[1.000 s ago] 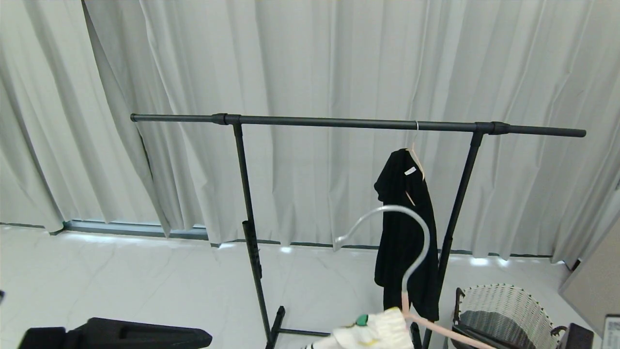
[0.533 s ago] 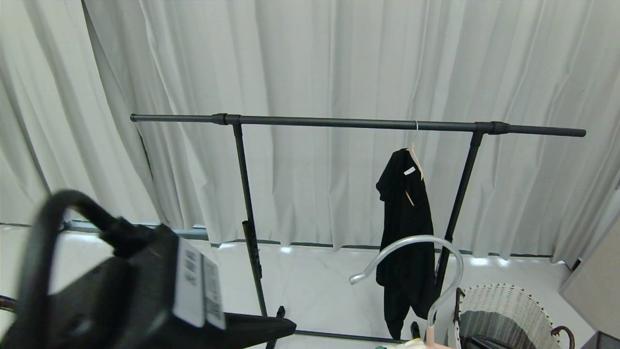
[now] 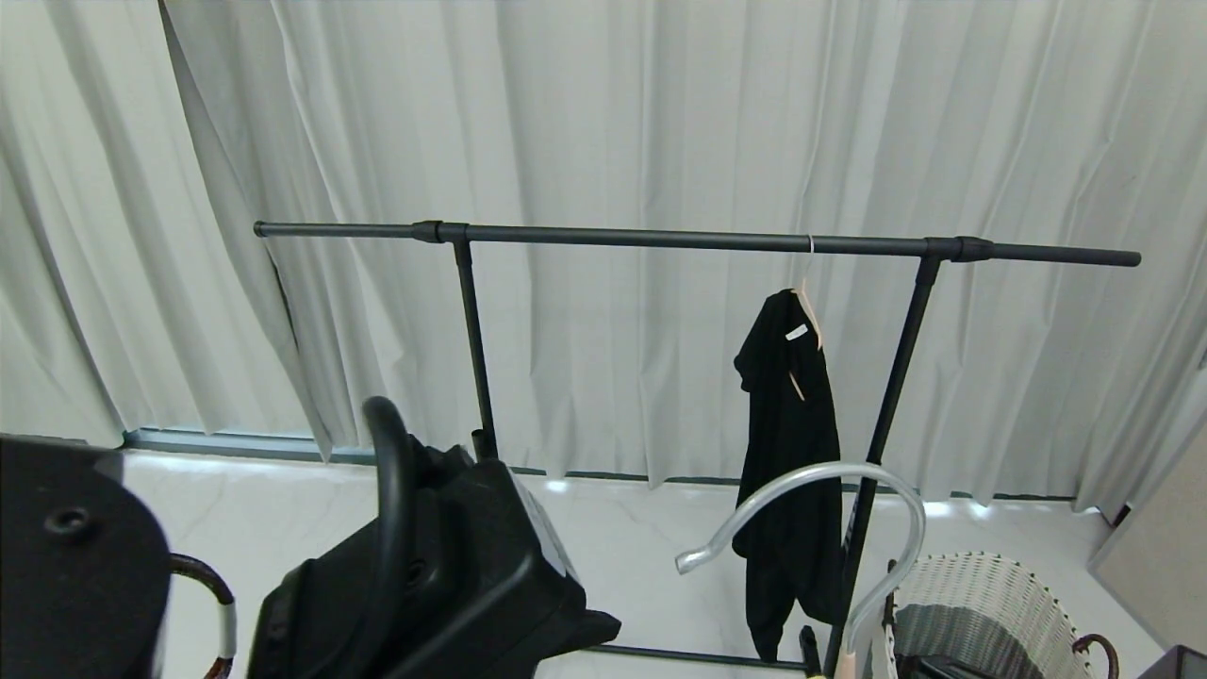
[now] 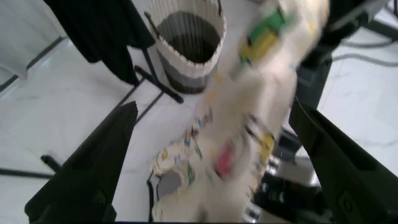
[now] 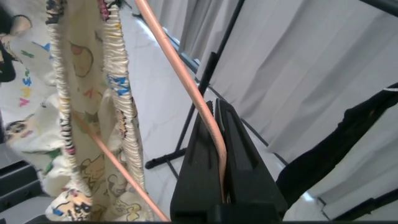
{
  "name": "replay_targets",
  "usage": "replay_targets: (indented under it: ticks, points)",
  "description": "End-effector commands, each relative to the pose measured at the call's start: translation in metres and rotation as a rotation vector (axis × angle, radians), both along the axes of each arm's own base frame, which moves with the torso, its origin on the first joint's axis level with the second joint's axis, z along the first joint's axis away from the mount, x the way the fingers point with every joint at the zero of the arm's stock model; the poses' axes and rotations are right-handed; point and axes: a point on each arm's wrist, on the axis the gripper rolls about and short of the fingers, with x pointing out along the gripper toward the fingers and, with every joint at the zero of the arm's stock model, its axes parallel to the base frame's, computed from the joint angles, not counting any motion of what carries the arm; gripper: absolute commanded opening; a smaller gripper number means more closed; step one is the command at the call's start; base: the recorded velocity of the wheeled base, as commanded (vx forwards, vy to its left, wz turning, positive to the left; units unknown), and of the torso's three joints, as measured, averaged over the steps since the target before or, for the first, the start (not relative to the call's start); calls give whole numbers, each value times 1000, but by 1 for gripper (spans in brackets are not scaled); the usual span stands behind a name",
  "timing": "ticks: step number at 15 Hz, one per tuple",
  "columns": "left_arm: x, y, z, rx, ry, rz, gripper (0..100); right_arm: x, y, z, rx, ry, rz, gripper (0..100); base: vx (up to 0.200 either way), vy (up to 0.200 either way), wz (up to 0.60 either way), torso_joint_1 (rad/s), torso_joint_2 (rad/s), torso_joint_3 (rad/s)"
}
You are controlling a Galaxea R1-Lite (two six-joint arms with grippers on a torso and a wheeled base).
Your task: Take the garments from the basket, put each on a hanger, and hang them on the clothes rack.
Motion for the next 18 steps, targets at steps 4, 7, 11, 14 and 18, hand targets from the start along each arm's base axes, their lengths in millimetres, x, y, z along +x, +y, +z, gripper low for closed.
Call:
replay_targets:
  ticks: [4,7,11,14,18]
  points:
    - [2,-4,-12,33,14,1,0,0,2,2,3,-5,3,0,0,0,0,0,0,0]
    - [2,-3,-12,34,13,0,0,0,2,3,3,-8,3,0,0,0,0,0,0,0]
    - [1,-2,-11,29,9,3,0,0,2,2,2,-7,3,0,0,0,0,0,0,0]
    - [1,1,-17,50,11,11,0,0,1,2,-9,-20,4,100,0,0,0,0,0,0]
    - [5,8,-28,133,-83,205,0,2,-7,-3,-11,-15,-21,100,0,0,0,0,0,0]
